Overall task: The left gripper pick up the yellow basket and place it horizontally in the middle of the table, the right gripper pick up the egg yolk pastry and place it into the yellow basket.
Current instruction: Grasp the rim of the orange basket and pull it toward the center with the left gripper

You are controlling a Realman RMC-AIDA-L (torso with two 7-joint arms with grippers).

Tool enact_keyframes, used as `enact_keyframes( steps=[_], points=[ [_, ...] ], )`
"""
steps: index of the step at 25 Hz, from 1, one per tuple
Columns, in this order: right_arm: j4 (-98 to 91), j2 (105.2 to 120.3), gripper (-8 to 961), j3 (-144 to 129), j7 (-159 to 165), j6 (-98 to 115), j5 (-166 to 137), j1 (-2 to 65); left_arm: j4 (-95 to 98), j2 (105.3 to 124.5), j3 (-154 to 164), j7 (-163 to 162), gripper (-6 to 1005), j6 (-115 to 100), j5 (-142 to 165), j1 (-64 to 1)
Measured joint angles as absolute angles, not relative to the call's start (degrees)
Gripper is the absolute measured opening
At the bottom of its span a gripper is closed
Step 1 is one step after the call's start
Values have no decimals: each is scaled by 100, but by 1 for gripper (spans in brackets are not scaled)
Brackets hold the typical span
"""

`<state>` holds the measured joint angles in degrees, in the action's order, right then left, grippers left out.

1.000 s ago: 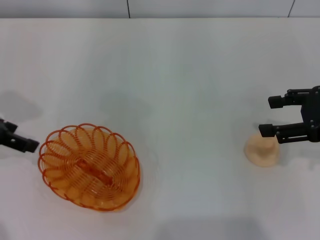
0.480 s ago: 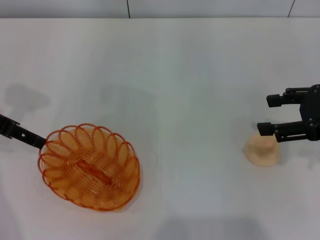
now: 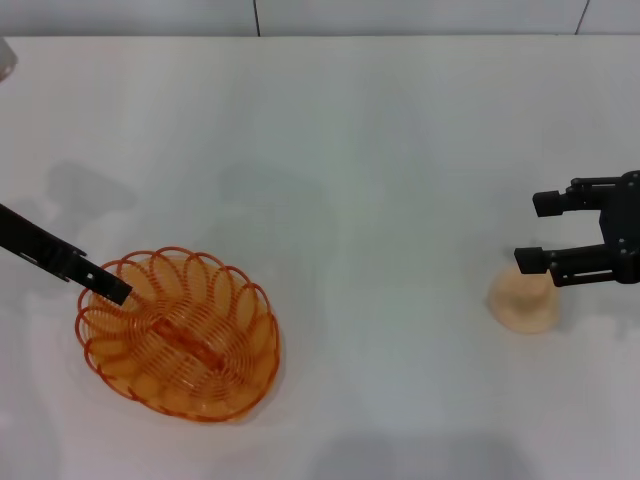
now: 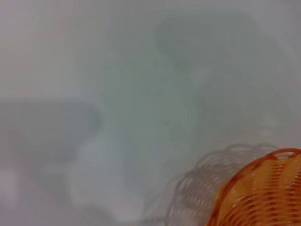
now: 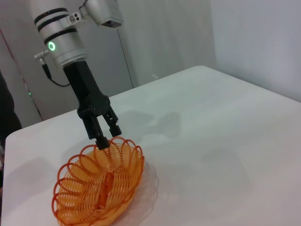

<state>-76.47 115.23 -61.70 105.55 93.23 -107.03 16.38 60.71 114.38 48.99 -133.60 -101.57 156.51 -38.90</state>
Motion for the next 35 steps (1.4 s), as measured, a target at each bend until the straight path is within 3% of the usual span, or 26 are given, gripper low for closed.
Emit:
enact_keyframes(
  steps=[17, 25, 31, 35],
  points=[
    [-7642, 11523, 778, -6170, 10574, 9336, -10705, 1591, 5513, 11547, 4994, -13507, 875, -9827, 15919, -4108],
    [-7600, 11522, 778, -6170, 10574, 9343, -10705, 1582, 5486, 11564, 5004, -13525, 500, -9809, 15926, -4122],
    [-7600, 11522, 778, -6169, 10574, 9347, -10705, 1582, 5449, 11575, 5010, -13523, 379, -9756, 15936, -4120],
    [-7600, 11523, 778, -6163, 10573, 9360, -10705, 1582, 5449, 11580, 5010, -13513, 380, -9756, 15936, -4118]
  ],
)
